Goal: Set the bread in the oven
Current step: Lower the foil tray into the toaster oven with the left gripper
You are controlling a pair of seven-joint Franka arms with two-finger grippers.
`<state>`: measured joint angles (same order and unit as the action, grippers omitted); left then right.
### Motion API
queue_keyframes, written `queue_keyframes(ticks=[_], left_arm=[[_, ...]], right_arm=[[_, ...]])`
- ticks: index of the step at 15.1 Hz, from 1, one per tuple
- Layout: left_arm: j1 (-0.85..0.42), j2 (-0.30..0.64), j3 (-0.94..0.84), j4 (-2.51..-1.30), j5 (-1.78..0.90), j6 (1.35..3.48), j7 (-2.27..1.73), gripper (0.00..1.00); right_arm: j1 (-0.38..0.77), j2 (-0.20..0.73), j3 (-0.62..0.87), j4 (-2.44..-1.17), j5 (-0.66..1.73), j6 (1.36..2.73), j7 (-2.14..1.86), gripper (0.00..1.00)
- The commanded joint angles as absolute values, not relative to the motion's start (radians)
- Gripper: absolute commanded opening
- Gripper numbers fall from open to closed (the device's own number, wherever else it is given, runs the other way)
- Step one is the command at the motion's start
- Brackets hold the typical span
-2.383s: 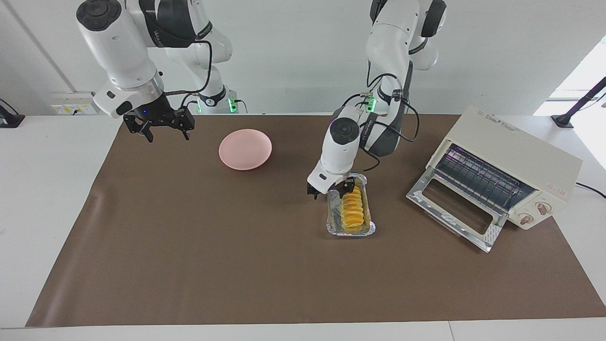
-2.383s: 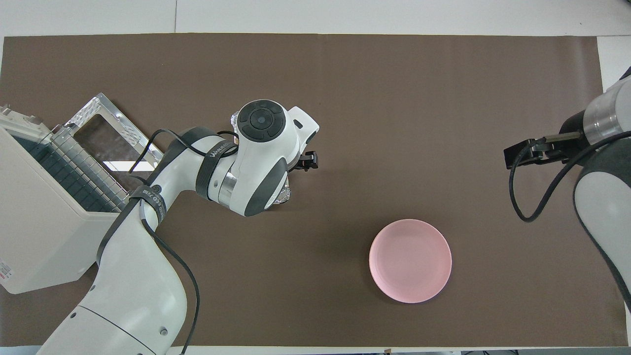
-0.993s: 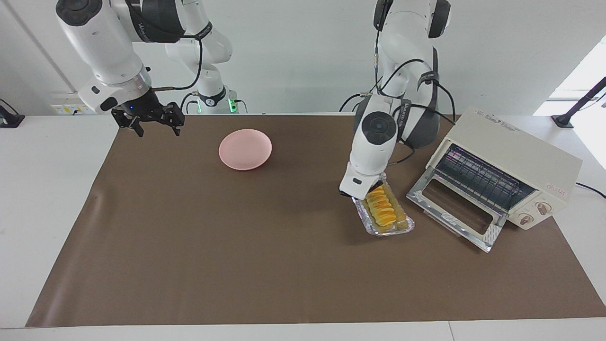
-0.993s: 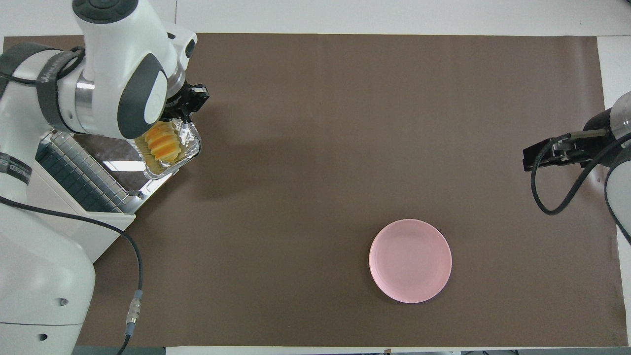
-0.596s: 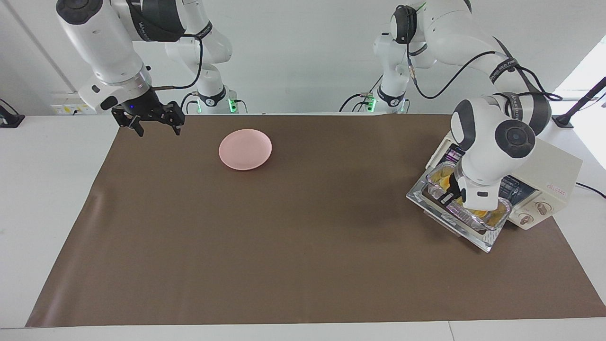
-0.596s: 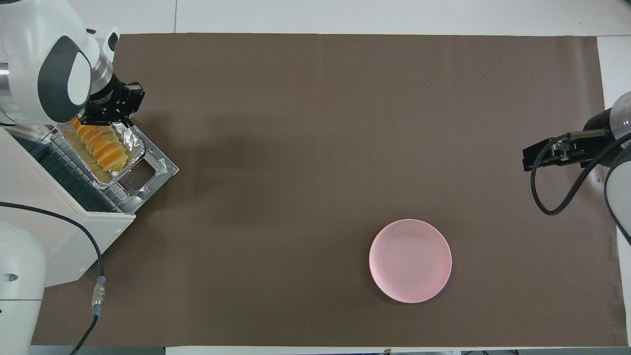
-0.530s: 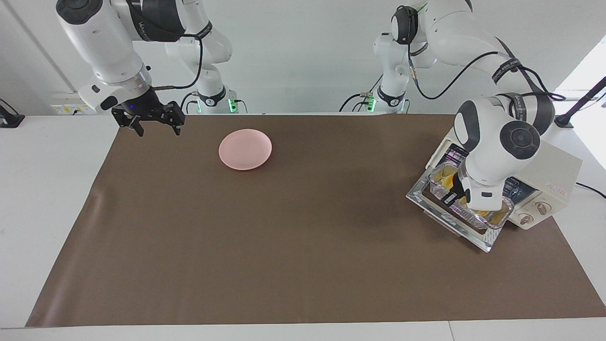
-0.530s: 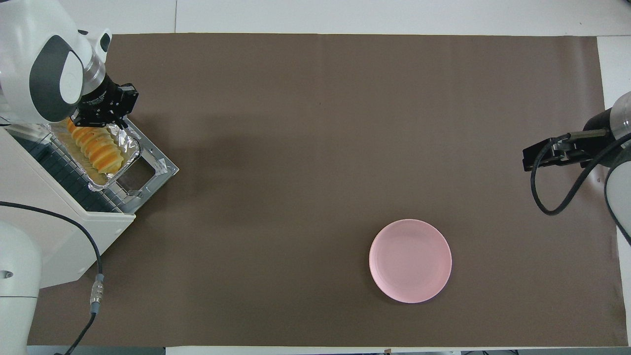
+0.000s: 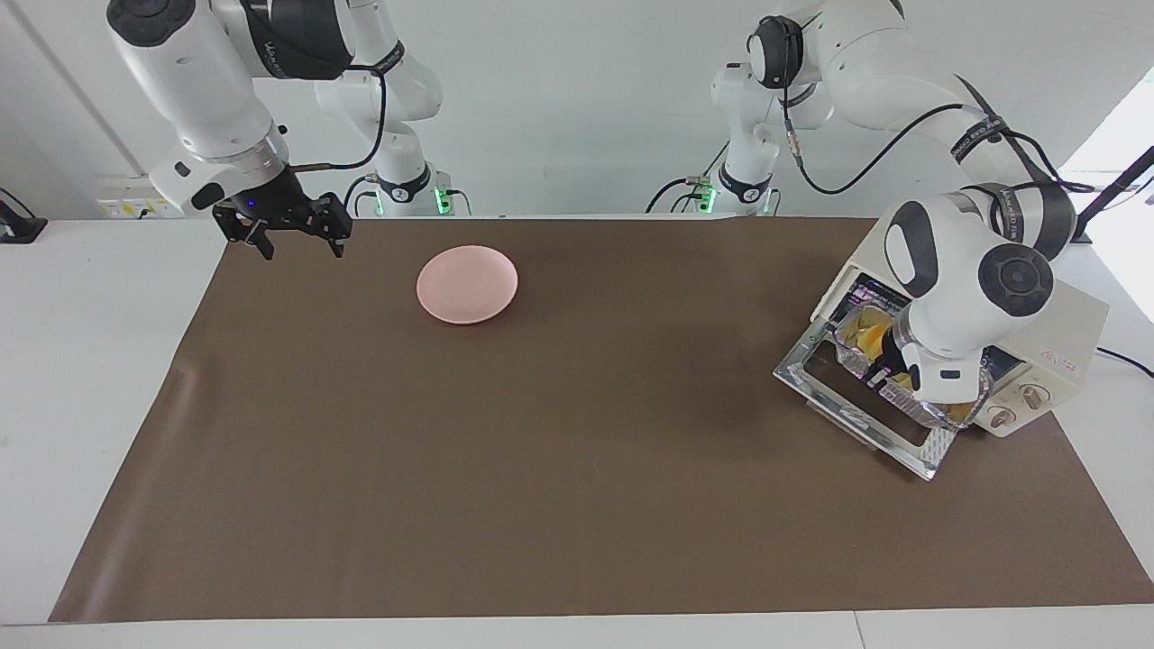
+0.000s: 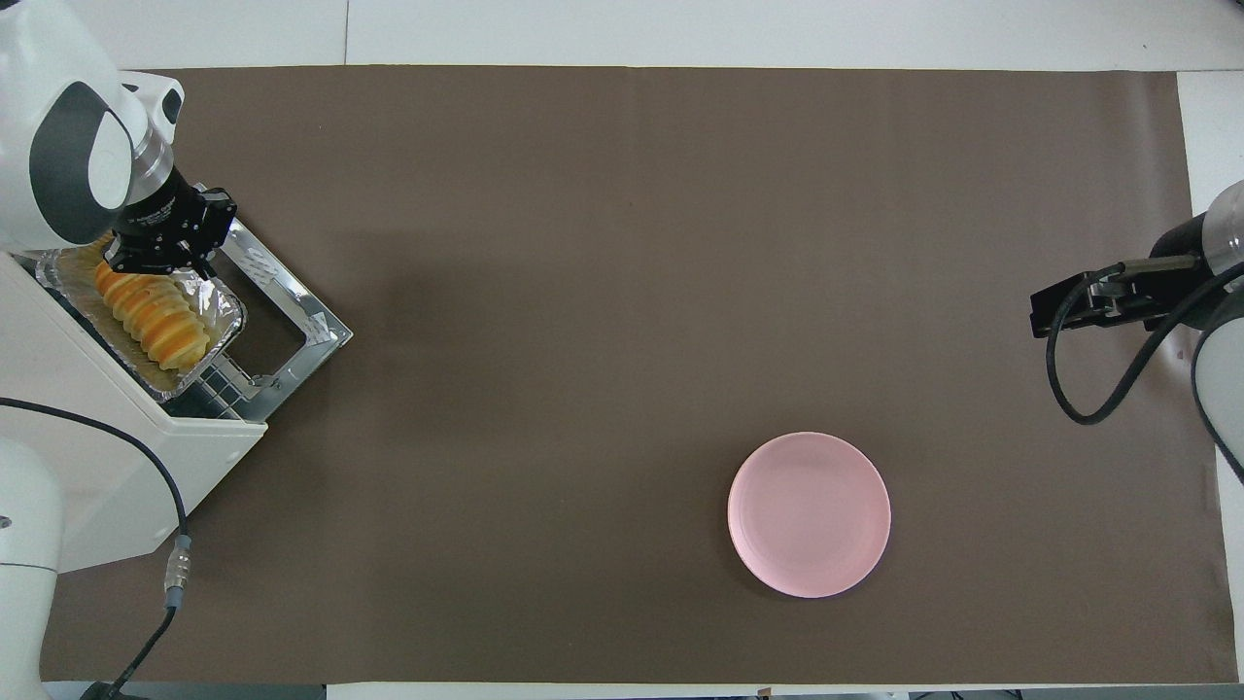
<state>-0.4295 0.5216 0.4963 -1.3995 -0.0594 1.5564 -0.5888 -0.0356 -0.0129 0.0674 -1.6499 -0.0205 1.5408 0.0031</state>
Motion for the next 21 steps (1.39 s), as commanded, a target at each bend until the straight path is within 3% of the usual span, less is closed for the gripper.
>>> queue_keyframes(ticks=[1,21], left_arm=[[-0.442,0.474,0.517,-1.468,-0.037,1.532,-0.603,0.0],[-0.466,0.423,0.531,-1.585,0.028,1.58,-0.627,0.0]], right_arm=[[-0.052,-0.017,0.078,-1.643,-0.021,1.526,-0.018,1.0],[-0.052,-0.017,0.078,-1.643,-0.021,1.526,-0.018,1.0]])
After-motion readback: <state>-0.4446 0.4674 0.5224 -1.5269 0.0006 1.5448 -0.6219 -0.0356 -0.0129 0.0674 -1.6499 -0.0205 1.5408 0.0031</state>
